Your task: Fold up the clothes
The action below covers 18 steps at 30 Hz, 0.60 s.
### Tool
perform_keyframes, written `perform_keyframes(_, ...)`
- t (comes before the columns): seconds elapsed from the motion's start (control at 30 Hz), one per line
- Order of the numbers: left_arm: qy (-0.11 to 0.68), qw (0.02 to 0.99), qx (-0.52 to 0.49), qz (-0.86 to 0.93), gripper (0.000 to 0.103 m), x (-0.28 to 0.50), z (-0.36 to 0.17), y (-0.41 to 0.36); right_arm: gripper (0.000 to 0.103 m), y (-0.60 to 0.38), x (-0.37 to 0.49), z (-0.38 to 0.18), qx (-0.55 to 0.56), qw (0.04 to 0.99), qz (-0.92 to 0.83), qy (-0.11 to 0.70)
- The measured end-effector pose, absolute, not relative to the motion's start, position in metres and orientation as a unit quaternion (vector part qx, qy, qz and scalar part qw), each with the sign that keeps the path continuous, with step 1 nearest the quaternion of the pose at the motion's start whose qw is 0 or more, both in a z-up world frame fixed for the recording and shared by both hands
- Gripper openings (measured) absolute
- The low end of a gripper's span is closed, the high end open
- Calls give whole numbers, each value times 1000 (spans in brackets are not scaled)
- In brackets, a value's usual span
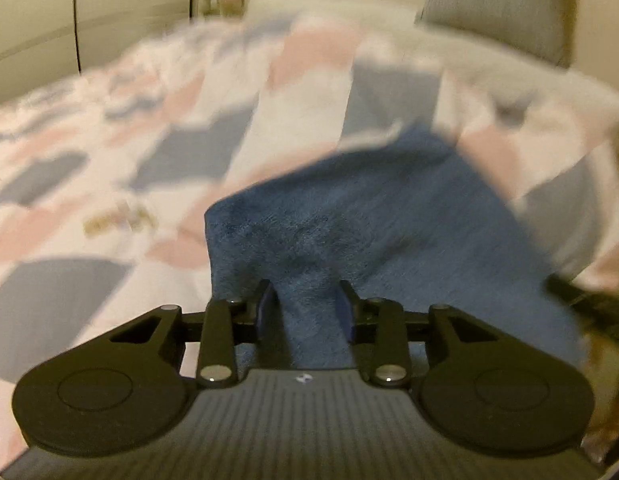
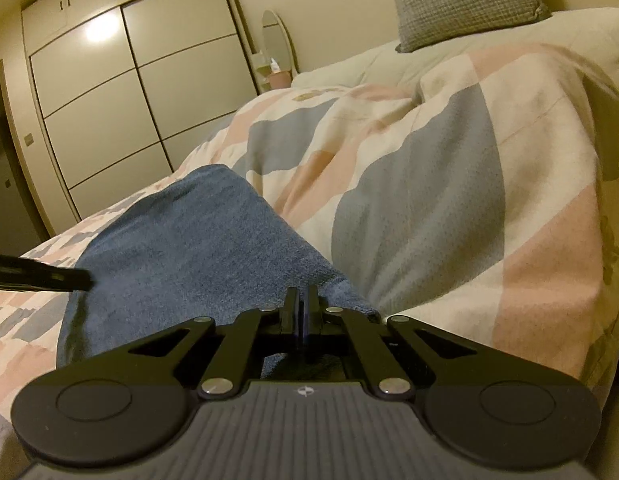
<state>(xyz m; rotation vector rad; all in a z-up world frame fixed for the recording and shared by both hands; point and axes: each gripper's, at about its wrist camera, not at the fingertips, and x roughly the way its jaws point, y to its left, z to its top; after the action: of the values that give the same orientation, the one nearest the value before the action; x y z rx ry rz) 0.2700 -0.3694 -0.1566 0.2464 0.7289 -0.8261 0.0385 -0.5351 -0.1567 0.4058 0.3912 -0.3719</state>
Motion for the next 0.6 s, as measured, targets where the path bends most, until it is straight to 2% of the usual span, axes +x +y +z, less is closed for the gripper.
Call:
perform_keyframes(0.13, 337, 849, 112, -391, 32, 272, -158, -367, 0, -542, 45, -157, 203, 942, -174, 201)
perform_keyframes(0.23, 324, 855, 97, -392, 23, 264, -147, -356, 0, -553, 48, -154, 231, 936, -165, 206)
perform_keyframes(0.37, 312, 865, 104, -378, 25, 258, -143, -348, 0, -559, 43, -148, 267, 929, -159, 200)
perform_keyframes(0.47, 337, 868, 112, -347, 28, 265, -157, -347, 1, -553, 34, -139, 277, 931, -156, 180)
perform_keyframes(0.5, 338, 869, 104, -348, 28, 260, -153, -343, 7, -551, 29, -133, 279, 932, -156, 170)
perform_keyframes(0.57, 336, 866, 84, -360, 23, 242, -142, -332, 30, -544, 17, -123, 280, 934, -157, 155)
perform_keyframes(0.6, 336, 864, 74, -366, 23, 232, -137, -327, 35, -540, 10, -117, 277, 936, -160, 148)
